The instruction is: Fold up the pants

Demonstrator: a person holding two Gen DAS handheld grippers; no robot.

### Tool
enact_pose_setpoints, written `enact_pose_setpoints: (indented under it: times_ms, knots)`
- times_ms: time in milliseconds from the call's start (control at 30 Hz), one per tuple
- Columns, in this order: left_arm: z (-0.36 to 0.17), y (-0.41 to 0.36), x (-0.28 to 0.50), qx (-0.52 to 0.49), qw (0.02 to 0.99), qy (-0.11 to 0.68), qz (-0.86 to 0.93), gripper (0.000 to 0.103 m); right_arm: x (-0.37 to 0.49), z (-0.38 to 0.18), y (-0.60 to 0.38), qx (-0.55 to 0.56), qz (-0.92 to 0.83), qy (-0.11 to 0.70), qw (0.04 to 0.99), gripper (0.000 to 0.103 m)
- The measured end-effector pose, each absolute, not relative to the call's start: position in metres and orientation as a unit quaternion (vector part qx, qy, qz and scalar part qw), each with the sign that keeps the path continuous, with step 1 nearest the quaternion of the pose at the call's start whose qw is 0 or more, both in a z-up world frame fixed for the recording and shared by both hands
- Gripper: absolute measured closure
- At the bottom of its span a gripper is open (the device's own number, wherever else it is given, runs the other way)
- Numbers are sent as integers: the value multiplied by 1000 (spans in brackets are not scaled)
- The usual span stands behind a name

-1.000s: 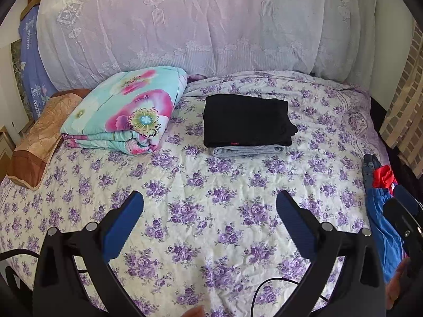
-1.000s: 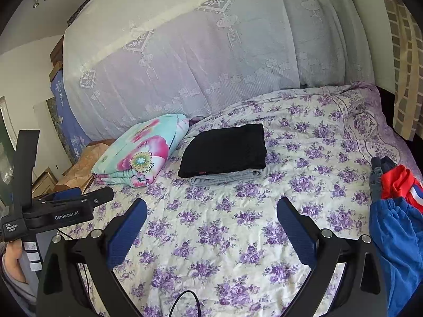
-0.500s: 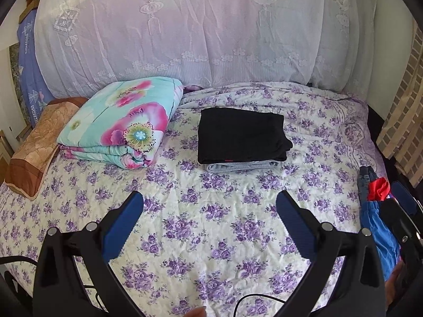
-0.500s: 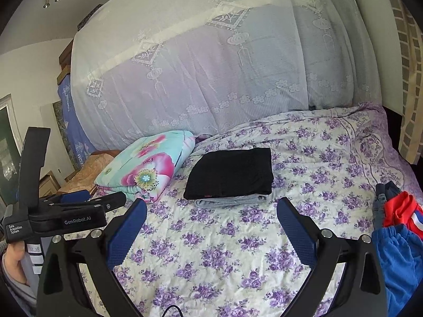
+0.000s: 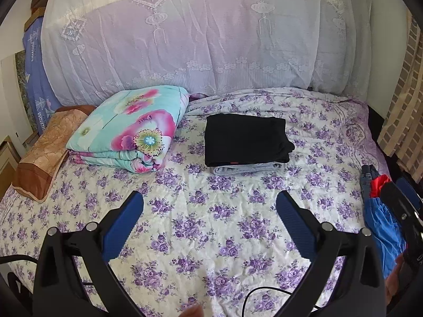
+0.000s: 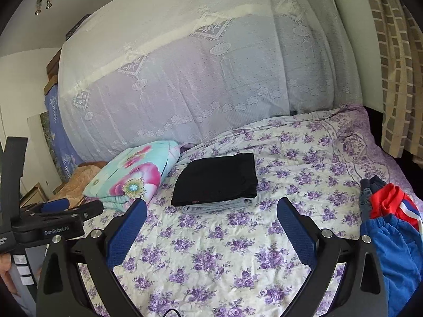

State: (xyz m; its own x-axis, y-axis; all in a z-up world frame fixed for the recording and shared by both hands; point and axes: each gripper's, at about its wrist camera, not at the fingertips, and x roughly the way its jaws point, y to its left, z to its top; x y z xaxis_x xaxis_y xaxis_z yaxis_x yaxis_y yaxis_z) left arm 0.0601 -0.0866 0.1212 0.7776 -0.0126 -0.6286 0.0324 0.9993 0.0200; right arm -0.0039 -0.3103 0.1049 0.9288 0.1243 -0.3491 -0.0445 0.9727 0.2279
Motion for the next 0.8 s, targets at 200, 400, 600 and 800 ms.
enact_pose_setpoints:
  times_ms: [200, 400, 600, 800]
  knots:
    - [135, -90, 50, -20, 946, 322, -41, 5, 9, 113, -309, 107, 38, 230, 967, 4]
    - [134, -92, 49, -38, 940, 336, -54, 5, 3, 114, -304, 84, 55, 217, 971, 4]
    - [129, -94, 51, -45, 937, 342, -60, 5, 6, 119, -305, 85, 46, 215, 972, 4]
    - [131, -99, 50, -31, 938, 340, -62, 5, 8, 119, -310, 99, 51, 216, 970, 4]
